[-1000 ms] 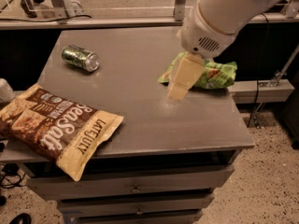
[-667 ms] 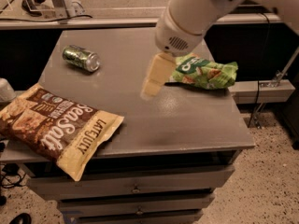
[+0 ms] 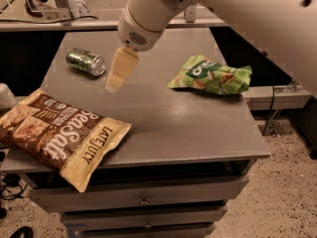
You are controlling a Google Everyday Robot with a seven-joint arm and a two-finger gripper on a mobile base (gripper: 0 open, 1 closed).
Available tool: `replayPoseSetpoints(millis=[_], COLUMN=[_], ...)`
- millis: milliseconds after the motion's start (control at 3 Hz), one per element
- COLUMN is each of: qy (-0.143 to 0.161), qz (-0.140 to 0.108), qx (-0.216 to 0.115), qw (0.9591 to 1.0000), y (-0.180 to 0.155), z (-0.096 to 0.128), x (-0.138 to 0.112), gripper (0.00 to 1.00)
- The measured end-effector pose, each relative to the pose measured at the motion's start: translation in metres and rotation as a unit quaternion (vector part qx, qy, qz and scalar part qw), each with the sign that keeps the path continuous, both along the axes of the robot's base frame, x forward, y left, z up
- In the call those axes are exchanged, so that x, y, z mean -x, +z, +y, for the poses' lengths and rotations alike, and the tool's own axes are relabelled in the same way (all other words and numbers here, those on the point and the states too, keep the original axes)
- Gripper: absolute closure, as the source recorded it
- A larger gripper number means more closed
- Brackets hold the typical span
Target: Pick green can
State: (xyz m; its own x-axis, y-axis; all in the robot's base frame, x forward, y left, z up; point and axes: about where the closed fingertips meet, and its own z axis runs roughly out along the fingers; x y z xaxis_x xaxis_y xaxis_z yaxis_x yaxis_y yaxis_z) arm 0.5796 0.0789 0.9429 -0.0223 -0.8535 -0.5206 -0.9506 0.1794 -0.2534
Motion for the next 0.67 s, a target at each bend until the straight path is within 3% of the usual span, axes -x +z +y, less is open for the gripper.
replayPoseSetpoints(millis=[667], qy=[0.012], qz=[0.002], qx=[-0.027], qw=[0.9996], y=[-0.017], z=[0.073], x=[-0.041], gripper=[0.0])
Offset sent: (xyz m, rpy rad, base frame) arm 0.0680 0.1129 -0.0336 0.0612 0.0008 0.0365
